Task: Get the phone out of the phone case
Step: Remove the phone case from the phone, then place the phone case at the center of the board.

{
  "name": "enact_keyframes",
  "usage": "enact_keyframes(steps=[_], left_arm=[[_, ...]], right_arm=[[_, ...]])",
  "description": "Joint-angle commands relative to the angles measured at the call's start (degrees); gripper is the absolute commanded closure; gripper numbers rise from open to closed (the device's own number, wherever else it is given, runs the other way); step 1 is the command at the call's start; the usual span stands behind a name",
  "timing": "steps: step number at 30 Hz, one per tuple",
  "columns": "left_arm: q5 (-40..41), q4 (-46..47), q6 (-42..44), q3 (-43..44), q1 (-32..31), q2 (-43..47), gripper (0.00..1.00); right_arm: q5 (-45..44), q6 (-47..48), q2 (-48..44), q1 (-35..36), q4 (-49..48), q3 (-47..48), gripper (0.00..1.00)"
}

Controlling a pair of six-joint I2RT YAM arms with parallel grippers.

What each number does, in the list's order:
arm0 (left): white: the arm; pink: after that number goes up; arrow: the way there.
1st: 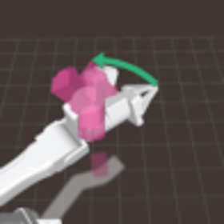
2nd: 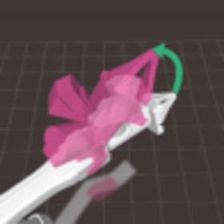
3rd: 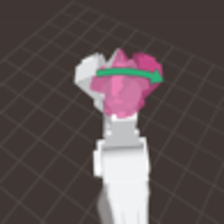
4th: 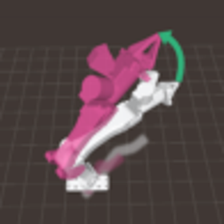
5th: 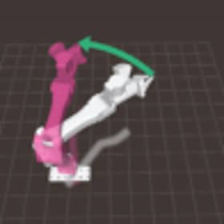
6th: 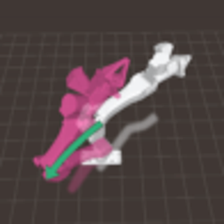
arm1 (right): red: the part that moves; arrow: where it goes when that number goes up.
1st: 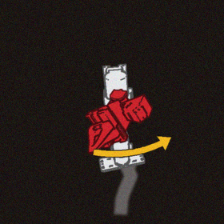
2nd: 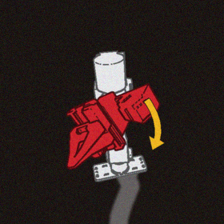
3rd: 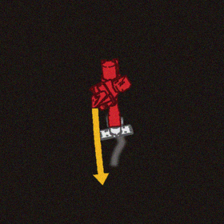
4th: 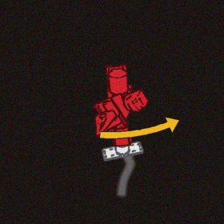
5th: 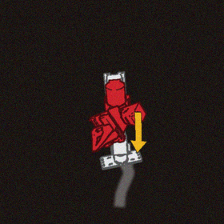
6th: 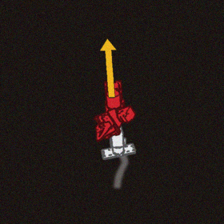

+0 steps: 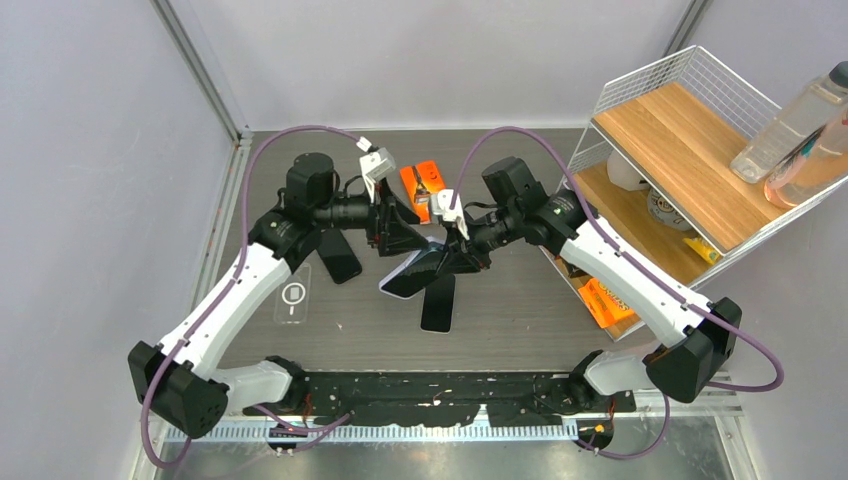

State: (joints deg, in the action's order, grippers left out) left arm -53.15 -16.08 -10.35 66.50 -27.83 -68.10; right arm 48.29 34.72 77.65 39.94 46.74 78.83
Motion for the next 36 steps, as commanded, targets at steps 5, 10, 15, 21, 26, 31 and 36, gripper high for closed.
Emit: enact_keyframes(steps=[5, 10, 15, 21, 26, 31, 36], left_arm=[[5.12, 1.36, -0.05, 1.71, -0.53, -0.98, 0.30], [7.37, -0.07, 2.11, -1.29, -2.54, -0.66, 0.32], [6.94, -0.58, 2.71, -3.10, -4.12, -2.02, 0.43], [2.73, 0.38, 0.12, -3.06, -4.13, -5.59, 0.81], [4.84, 0.92, -3.38, -6.76, 0.43, -6.05, 1.00], [15.20, -6.14, -3.31, -12.09, 9.43, -4.95, 1.00], [20.56, -16.10, 1.13, -12.67, 16.21, -7.56, 1.00]], right_arm=[[1.78, 0.21, -1.58, 0.49, -2.69, 1.92, 0.95], [0.58, -1.28, -1.14, 0.49, -3.18, 3.52, 0.95], [-0.21, -2.21, -0.48, 0.48, -3.15, 4.80, 0.95], [-0.29, -2.67, -0.02, 0.49, -3.21, 4.97, 0.95], [-1.72, -2.73, -0.67, 0.23, -3.32, 4.15, 0.95], [-1.83, -2.94, -2.37, -1.03, -3.89, 2.17, 0.95], [-1.75, -2.82, -2.69, -1.54, -3.60, 1.53, 0.95]])
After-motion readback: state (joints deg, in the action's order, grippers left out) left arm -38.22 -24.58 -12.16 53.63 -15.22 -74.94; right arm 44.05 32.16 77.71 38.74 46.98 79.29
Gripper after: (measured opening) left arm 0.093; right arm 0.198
